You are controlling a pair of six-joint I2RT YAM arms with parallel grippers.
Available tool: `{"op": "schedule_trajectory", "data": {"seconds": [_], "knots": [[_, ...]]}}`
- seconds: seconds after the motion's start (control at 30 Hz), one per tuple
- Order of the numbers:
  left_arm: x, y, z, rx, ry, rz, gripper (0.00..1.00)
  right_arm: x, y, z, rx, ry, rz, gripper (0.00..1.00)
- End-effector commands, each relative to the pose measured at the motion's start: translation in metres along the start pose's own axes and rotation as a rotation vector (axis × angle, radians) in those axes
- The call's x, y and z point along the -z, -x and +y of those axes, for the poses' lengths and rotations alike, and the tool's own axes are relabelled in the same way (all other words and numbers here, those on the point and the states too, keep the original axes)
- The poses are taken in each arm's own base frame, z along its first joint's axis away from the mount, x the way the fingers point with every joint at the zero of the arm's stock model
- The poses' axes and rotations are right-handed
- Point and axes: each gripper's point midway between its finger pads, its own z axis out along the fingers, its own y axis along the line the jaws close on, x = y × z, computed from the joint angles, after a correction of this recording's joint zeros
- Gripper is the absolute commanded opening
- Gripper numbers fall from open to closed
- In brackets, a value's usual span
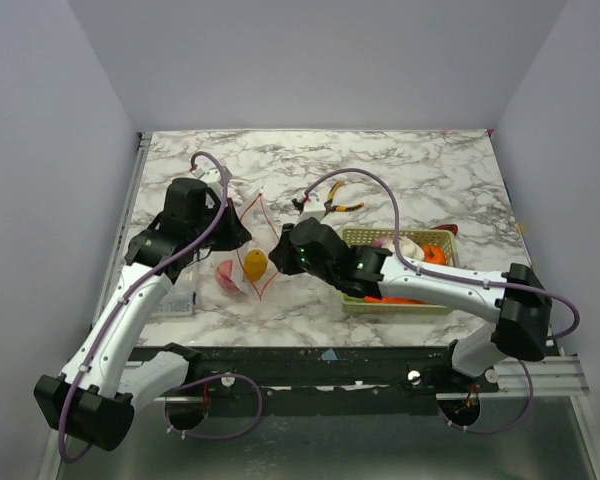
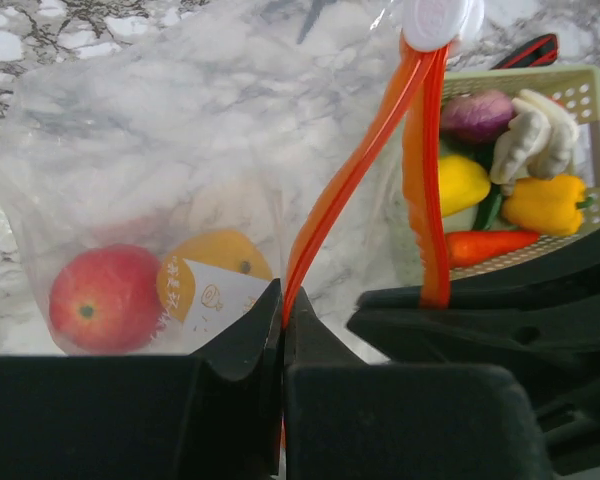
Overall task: Place the food in the zip-top bag and seal the zipper
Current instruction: Adjust the zipper food storage bag at the center of the board.
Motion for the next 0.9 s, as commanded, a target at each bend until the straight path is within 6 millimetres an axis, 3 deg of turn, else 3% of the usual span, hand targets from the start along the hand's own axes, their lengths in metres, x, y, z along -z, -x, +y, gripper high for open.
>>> {"op": "schedule_trajectory", "data": {"seconds": [0.0, 0.03, 0.17, 0.23, 0.33, 0.4, 0.5, 0.6, 0.73, 0.87], "knots": [[0.038, -0.005, -0.027, 0.169, -0.071, 0.006, 0.00, 0.011, 0.033, 0.032, 0.026, -0.047, 0.043, 0.07], [0.042, -0.009, -0.030, 0.201, -0.083, 0.014, 0.00, 0.014, 0.037, 0.034, 0.024, -0.074, 0.070, 0.01], [0.051, -0.019, -0.041, 0.318, -0.145, 0.007, 0.00, 0.024, 0.065, 0.061, 0.030, 0.011, 0.042, 0.01], [0.049, -0.017, -0.039, 0.342, -0.143, -0.017, 0.00, 0.015, 0.067, 0.056, 0.053, -0.020, 0.064, 0.00], [0.037, -0.014, -0.022, 0.359, -0.088, -0.040, 0.00, -0.009, 0.054, 0.042, 0.097, -0.063, 0.100, 0.00], [0.019, -0.015, -0.004, 0.341, -0.047, -0.055, 0.00, -0.026, 0.042, 0.027, 0.123, -0.111, 0.108, 0.00], [0.000, -0.021, 0.013, 0.337, -0.027, 0.027, 0.00, -0.039, 0.027, 0.013, 0.146, -0.159, 0.129, 0.00], [0.003, -0.020, 0.007, 0.300, -0.060, 0.102, 0.00, -0.035, 0.027, 0.010, 0.151, -0.179, 0.142, 0.00], [0.024, -0.003, 0.000, 0.241, -0.076, -0.026, 0.00, -0.015, 0.041, 0.025, 0.110, -0.086, 0.102, 0.00], [0.040, 0.009, 0.004, 0.169, -0.045, -0.135, 0.00, -0.003, 0.040, 0.032, 0.076, -0.012, 0.091, 0.01]]}}
